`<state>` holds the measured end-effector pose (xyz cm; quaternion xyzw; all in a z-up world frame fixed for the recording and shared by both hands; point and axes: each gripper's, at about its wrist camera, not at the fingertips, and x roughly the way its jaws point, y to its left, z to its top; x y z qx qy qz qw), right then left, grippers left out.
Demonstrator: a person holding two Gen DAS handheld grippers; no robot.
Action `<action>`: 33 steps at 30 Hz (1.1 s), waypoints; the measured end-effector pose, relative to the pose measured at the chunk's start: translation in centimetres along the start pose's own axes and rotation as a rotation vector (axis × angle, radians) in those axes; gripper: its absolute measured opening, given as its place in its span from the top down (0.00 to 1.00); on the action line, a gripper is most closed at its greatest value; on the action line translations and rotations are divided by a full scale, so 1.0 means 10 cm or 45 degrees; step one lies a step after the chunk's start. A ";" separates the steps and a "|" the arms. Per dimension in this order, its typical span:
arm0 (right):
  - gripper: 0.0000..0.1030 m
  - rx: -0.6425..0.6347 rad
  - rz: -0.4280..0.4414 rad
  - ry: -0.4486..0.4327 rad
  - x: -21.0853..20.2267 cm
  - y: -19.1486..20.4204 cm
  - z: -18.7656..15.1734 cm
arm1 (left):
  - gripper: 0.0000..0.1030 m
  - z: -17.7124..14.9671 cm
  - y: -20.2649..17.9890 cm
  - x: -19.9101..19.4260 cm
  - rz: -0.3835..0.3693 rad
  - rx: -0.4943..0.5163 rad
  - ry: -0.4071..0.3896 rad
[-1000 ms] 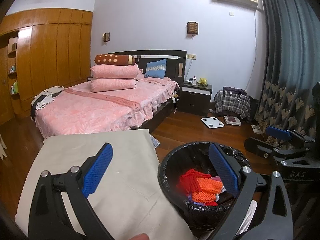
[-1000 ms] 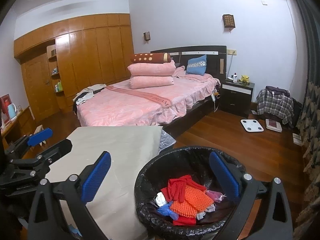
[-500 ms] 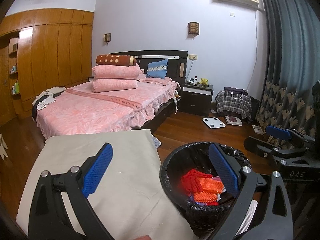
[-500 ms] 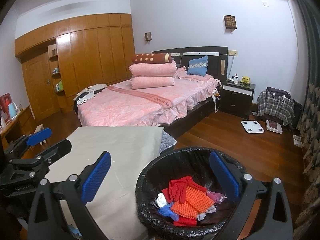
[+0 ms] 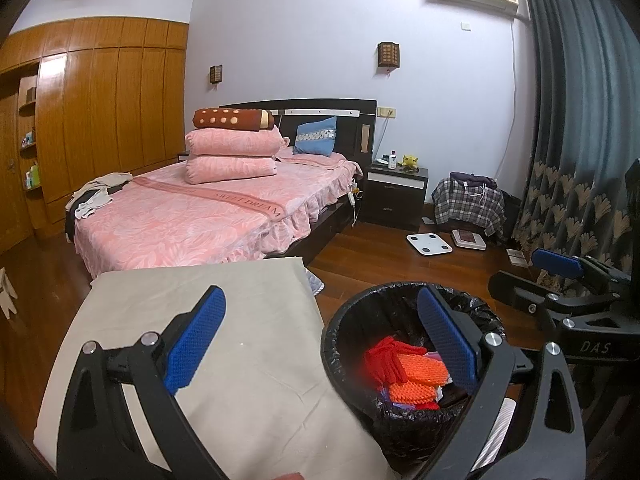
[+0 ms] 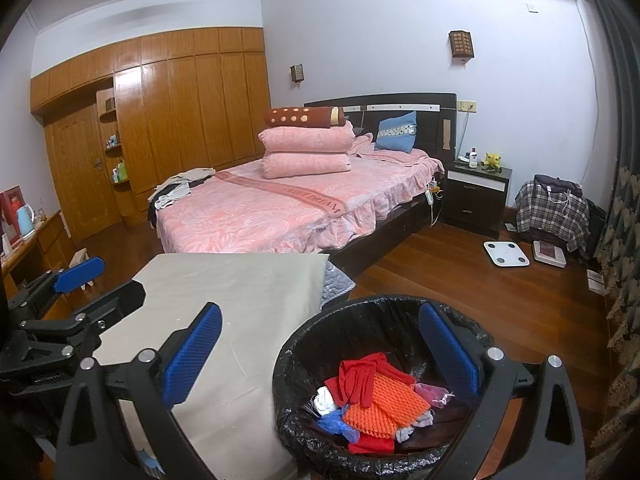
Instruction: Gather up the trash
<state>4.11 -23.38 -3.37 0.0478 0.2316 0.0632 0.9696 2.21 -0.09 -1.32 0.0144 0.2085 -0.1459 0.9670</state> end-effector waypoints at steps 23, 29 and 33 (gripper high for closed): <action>0.06 0.001 0.001 0.003 0.00 0.00 0.00 | 0.09 -0.05 0.05 0.00 0.004 -0.001 0.012; 0.06 0.000 0.002 0.002 0.00 0.01 0.00 | 0.09 -0.04 0.04 0.01 0.004 -0.001 0.011; 0.06 0.000 0.001 0.003 0.00 0.01 0.00 | 0.09 -0.04 0.04 0.01 0.004 -0.002 0.011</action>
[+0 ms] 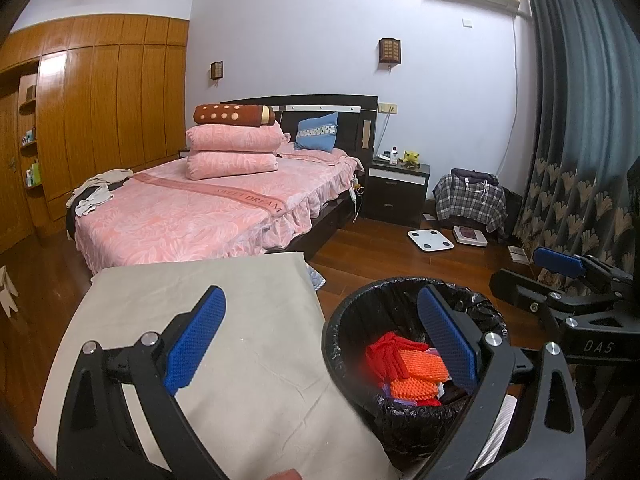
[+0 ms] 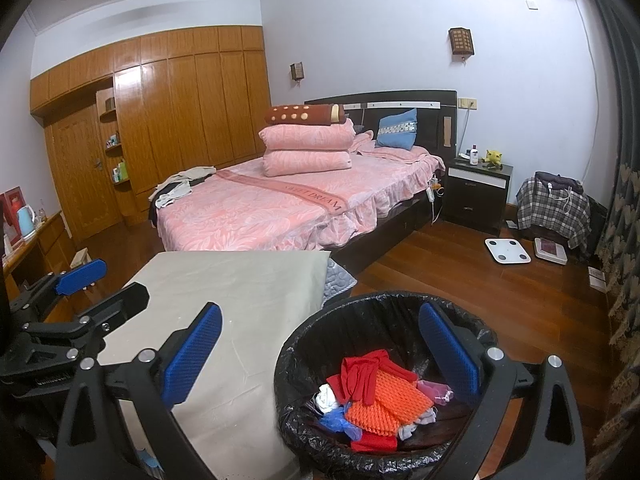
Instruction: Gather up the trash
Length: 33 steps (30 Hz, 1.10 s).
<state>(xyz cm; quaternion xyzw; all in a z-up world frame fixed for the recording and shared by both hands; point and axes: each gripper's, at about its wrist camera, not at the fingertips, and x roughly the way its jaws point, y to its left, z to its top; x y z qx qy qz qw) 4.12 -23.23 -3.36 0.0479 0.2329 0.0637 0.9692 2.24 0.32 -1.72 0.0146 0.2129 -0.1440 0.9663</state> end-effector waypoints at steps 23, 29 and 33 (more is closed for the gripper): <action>0.06 0.000 0.001 0.001 0.00 0.01 0.01 | 0.09 0.01 -0.01 0.02 0.000 0.001 0.004; 0.06 -0.001 0.000 0.003 0.00 0.01 0.01 | 0.09 0.01 -0.01 0.02 0.001 0.001 0.005; 0.06 -0.002 0.000 0.003 0.01 0.02 0.00 | 0.09 0.02 -0.01 0.02 -0.001 -0.001 0.013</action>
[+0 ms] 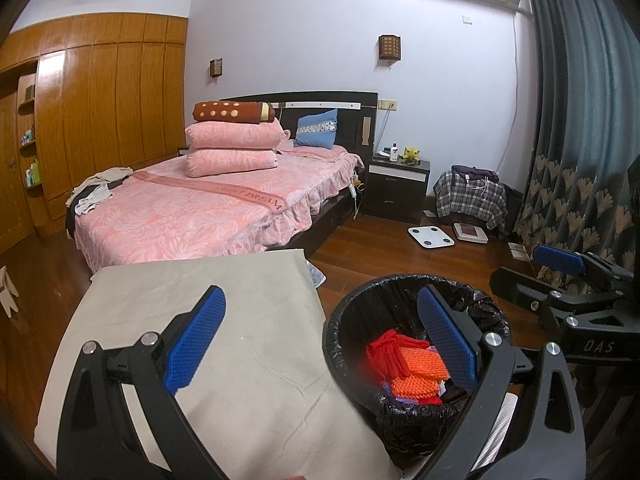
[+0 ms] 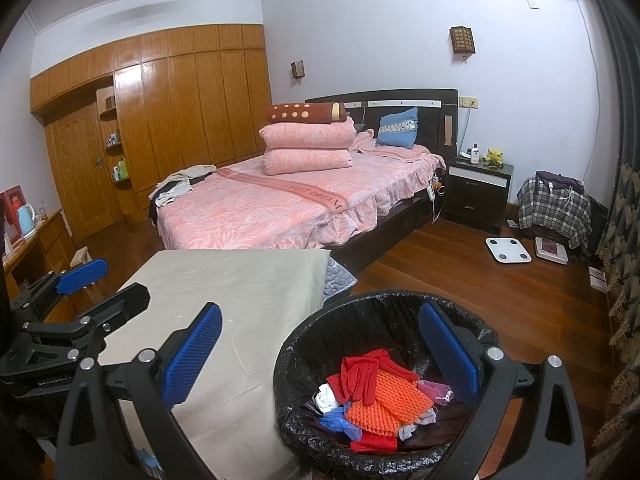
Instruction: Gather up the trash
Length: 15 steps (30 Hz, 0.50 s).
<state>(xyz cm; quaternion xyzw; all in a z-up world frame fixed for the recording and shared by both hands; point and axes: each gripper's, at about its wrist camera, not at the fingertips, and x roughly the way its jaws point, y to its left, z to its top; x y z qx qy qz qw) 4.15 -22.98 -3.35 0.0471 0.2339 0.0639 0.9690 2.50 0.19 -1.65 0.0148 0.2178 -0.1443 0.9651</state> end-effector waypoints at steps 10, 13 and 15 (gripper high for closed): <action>0.06 0.003 0.002 0.004 0.00 0.02 -0.01 | 0.09 -0.14 0.06 0.02 -0.009 -0.013 0.023; 0.06 0.002 0.001 0.003 0.00 0.01 0.00 | 0.09 -0.15 0.06 0.03 -0.006 -0.010 0.028; 0.06 0.003 0.001 0.003 0.00 0.00 0.00 | 0.09 -0.16 0.06 0.03 -0.004 -0.009 0.031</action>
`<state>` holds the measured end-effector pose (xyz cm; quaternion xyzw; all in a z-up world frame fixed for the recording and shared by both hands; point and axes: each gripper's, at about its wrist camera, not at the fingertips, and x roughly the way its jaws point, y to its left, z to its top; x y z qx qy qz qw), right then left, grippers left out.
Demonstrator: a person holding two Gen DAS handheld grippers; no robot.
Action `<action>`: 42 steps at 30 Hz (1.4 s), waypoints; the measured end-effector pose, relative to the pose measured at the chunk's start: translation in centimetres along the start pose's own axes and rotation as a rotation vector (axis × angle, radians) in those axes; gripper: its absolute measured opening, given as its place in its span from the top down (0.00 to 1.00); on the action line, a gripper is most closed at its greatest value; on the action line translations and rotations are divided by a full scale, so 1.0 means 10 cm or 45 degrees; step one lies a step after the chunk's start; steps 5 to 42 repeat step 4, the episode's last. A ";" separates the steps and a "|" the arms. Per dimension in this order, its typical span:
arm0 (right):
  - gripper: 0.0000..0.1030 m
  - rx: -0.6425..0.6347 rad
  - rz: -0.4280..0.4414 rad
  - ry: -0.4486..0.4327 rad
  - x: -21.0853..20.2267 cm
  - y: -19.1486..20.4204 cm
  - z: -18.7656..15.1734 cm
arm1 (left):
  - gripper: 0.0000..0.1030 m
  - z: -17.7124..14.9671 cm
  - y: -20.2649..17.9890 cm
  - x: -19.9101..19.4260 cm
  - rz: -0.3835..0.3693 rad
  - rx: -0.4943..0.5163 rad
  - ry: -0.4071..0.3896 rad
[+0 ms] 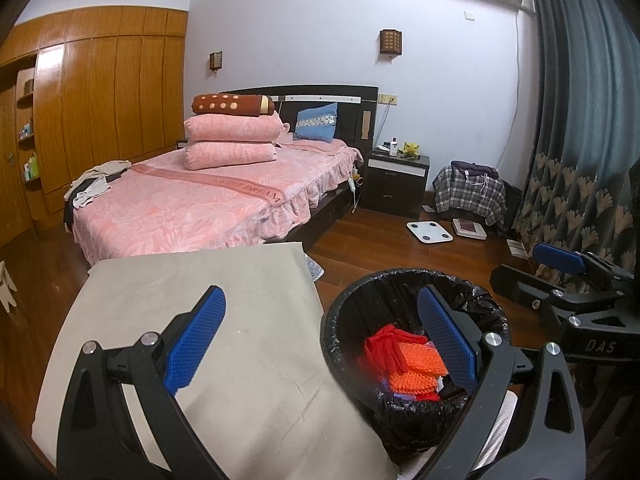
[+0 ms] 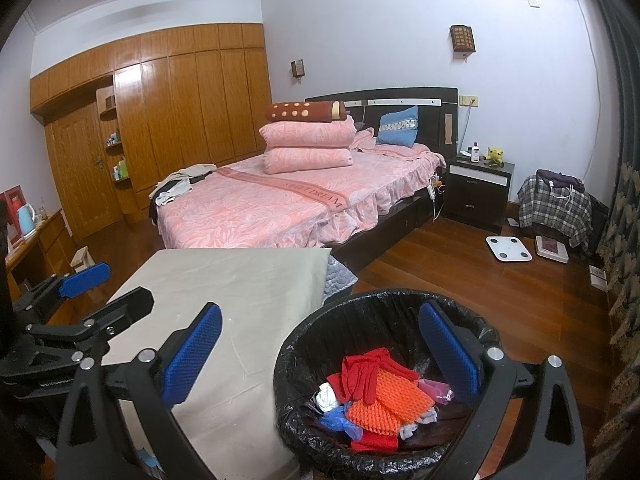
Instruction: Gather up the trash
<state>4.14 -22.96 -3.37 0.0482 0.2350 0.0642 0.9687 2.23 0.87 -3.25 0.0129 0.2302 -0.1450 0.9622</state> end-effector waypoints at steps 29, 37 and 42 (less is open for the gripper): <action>0.06 -0.002 0.001 0.002 0.00 0.04 -0.03 | 0.09 0.00 0.00 -0.01 0.003 0.000 0.002; 0.06 -0.002 0.001 0.002 0.00 0.04 -0.03 | 0.09 0.00 0.00 -0.01 0.003 0.000 0.002; 0.06 -0.002 0.001 0.002 0.00 0.04 -0.03 | 0.09 0.00 0.00 -0.01 0.003 0.000 0.002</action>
